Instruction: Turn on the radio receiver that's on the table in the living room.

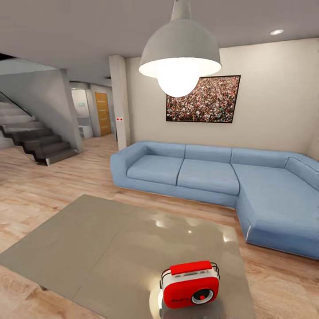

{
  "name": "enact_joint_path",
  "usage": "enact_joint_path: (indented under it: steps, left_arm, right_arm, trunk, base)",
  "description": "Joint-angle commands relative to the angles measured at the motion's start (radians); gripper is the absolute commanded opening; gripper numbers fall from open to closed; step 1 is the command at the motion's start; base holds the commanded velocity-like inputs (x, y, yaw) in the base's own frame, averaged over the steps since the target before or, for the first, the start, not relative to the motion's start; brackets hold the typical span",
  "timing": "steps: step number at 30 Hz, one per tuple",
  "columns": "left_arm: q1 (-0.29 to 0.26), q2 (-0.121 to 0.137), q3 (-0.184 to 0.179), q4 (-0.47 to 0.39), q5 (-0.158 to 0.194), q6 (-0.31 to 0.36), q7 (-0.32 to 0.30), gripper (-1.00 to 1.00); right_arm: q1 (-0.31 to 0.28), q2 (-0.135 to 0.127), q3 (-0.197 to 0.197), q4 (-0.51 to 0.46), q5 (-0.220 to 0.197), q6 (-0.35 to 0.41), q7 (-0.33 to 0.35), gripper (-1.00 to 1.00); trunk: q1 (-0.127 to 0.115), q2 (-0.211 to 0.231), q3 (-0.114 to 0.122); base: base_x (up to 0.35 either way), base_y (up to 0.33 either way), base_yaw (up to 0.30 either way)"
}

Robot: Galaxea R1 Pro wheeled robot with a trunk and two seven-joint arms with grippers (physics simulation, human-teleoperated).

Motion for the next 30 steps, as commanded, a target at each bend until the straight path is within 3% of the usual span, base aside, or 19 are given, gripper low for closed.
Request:
enact_joint_path:
  steps: [1, 17, 30]
  left_arm:
    - [0.0, 0.0, 0.0, 0.0, 0.0, 0.0, 0.0, 1.0]
    - [0.0, 0.001, -0.001, 0.0, 0.0, 0.0, 0.0, 1.0]
    - [0.0, 0.001, 0.0, 0.0, 0.0, 0.0, 0.0, 1.0]
  right_arm:
    - [0.0, 0.0, 0.0, 0.0, 0.0, 0.0, 0.0, 1.0]
    - [0.0, 0.0, 0.0, 0.0, 0.0, -0.002, 0.0, 1.0]
    - [0.0, 0.0, 0.0, 0.0, -0.001, -0.002, 0.0, 1.0]
  trunk:
    - [0.0, 0.0, 0.0]
    - [0.0, 0.0, 0.001]
    - [0.0, 0.0, 0.006]
  base:
    - [0.052, 0.0, -0.041]
    - [0.208, 0.05, -0.011]
    - [0.005, 0.001, -0.242]
